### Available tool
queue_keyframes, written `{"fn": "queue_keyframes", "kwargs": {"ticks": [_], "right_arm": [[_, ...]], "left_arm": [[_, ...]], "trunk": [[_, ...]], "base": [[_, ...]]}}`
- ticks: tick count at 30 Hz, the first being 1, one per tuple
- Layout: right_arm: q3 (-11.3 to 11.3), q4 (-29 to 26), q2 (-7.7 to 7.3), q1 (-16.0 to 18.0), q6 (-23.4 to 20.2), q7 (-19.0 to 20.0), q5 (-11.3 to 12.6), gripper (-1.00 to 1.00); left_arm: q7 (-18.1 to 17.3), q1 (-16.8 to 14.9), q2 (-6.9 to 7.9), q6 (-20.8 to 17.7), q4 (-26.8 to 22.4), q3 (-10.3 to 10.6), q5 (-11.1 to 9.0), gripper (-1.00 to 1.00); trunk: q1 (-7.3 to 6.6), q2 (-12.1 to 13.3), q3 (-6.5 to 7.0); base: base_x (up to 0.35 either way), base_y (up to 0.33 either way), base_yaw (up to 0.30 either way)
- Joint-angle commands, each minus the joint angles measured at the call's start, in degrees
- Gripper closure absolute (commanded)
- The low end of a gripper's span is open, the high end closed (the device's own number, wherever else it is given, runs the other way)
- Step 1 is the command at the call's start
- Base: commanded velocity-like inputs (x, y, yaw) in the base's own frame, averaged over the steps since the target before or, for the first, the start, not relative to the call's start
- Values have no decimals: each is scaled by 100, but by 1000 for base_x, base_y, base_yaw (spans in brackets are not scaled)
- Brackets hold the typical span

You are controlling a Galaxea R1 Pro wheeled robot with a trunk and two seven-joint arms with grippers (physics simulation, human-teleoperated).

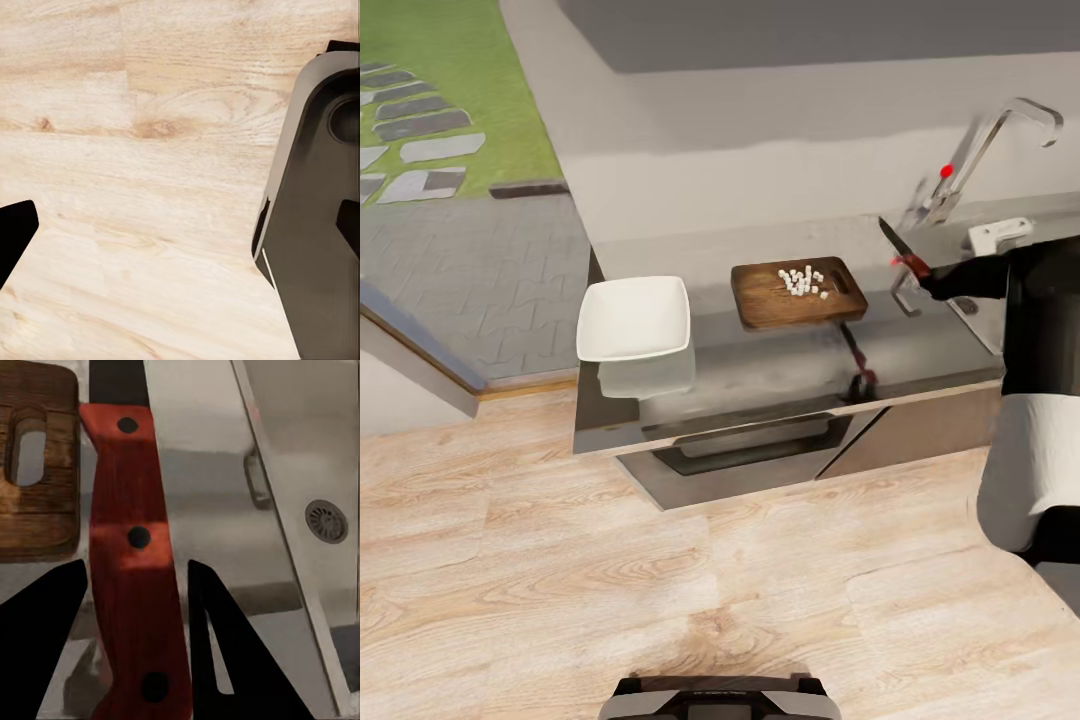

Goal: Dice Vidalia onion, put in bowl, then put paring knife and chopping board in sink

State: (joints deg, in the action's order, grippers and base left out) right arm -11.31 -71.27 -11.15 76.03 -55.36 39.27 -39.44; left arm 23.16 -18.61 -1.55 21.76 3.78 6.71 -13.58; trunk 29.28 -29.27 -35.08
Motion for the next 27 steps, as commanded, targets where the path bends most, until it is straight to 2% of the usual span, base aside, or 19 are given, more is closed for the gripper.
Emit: {"fn": "queue_keyframes", "kwargs": {"ticks": [1,3,5,7,9,13,16,19,20,21,24,27], "right_arm": [[-64,24,-127,-18,152,199,-8,100],[-174,39,-180,-35,450,254,-5,100],[-439,46,-204,-44,663,276,-3,100],[-702,50,-211,-47,758,286,-10,100],[-846,54,-213,-51,813,290,-14,100],[-908,234,-212,-60,904,277,-29,100],[-922,427,-218,-61,934,204,-76,100],[-937,510,-217,-69,940,185,-132,100],[-984,621,-219,-85,947,181,-146,100],[-1170,832,-223,-97,989,185,-154,100],[-1464,1325,-229,-106,1266,193,-159,100],[-1536,1556,-237,-111,1541,204,-176,100]], "left_arm": [[5,-11,-9,39,26,50,-48,-100],[5,-12,-35,39,26,48,-48,-100],[5,-11,-87,39,26,46,-48,-100],[5,-11,-116,39,26,44,-48,-100],[5,-11,-129,39,26,48,-48,-100],[8,-13,-131,103,20,43,-48,-100],[13,-13,-96,479,42,41,-61,-100],[13,-12,-82,598,50,41,-64,-100],[13,-12,-78,624,53,41,-65,-100],[13,-11,-76,642,58,41,-65,-100],[7,-12,-61,652,61,41,-65,-100],[5,-11,-40,656,63,41,-65,-100]], "trunk": [[2,-7,-6],[2,-7,-6],[2,-7,-6],[2,-7,-6],[2,-7,-6],[2,-7,-6],[2,-7,-6],[2,-7,-6],[2,-7,-6],[2,-7,-6],[2,-7,-6],[2,-7,-6]], "base": [[0,0,0],[0,0,0],[0,0,0],[0,0,0],[0,0,0],[0,-20,0],[53,-147,0],[94,-165,0],[78,-124,0],[41,-150,0],[80,-234,0],[109,-275,0]]}}
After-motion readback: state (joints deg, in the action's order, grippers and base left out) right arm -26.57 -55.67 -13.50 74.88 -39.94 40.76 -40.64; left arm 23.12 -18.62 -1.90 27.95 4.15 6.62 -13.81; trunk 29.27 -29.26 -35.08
